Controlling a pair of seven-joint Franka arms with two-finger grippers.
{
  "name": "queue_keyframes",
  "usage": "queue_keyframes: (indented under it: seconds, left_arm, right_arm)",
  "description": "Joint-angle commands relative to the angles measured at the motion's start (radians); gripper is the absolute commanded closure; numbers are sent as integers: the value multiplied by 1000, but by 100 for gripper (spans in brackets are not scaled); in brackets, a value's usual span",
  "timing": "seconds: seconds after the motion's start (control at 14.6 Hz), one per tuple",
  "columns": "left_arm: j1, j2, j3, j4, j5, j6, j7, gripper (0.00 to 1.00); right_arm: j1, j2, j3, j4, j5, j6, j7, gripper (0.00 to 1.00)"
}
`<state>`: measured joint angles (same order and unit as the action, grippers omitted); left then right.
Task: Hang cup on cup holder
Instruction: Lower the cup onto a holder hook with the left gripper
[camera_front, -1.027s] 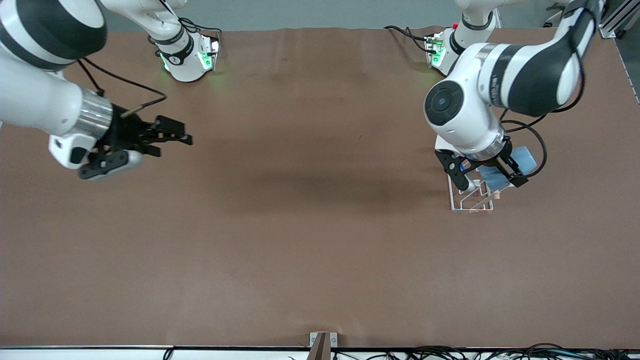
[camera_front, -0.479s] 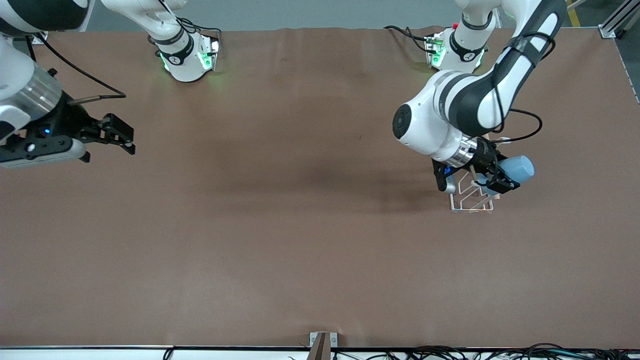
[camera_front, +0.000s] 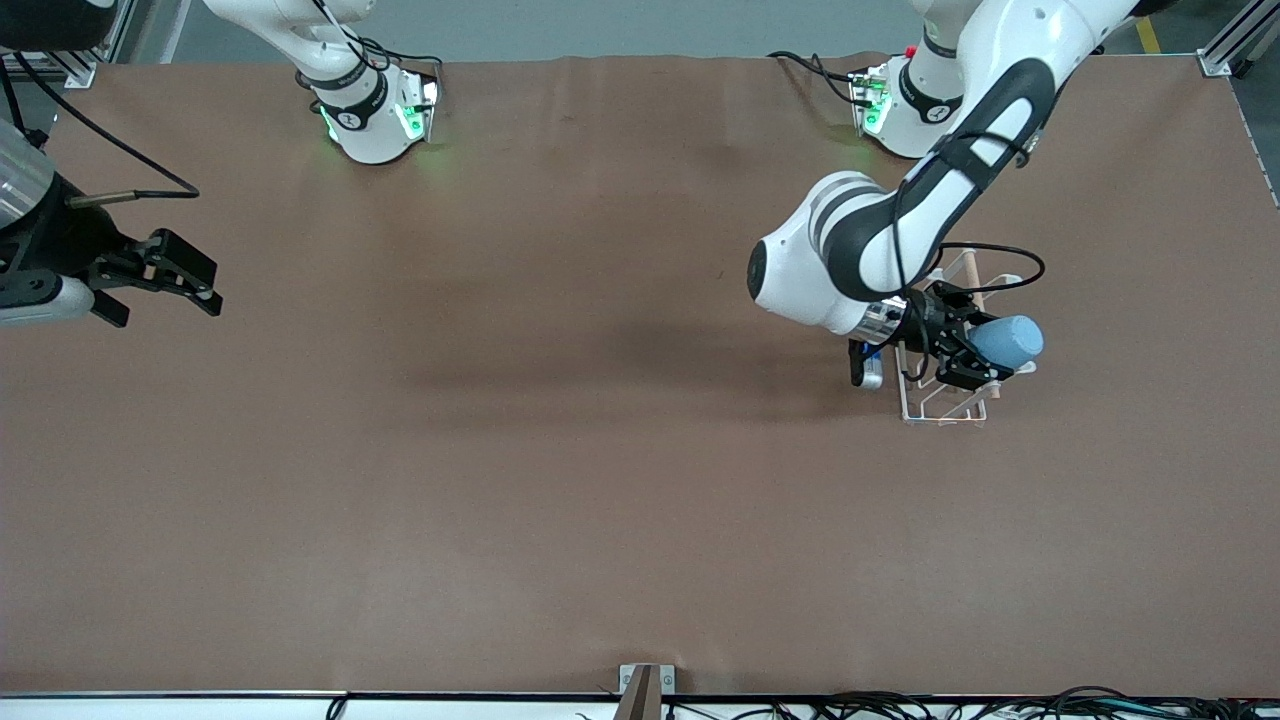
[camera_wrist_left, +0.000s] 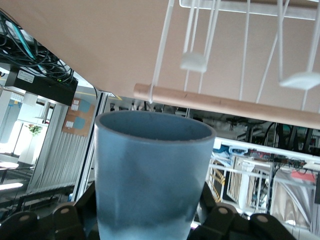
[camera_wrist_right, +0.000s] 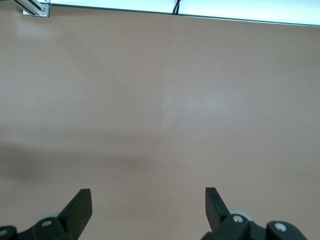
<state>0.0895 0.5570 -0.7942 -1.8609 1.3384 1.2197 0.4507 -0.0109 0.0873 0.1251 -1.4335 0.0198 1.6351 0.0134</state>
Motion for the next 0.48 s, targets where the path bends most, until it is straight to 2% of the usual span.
queue_keyframes:
  seconds: [0.0,0.27,0.41]
  left_arm:
    - [-5,26,-5,11,28,-37,-14,68]
    - [-5,63,-5,12,31,-37,-35,68]
    - [-5,93,-5,17,39,-37,-70,68]
  right_arm:
    - [-26,5,10,15,-8,-14,7,0]
    - [-32,-21,19,8,-44,-79,14,0]
    - [-29,-47,21,-30,-47,-69,19,0]
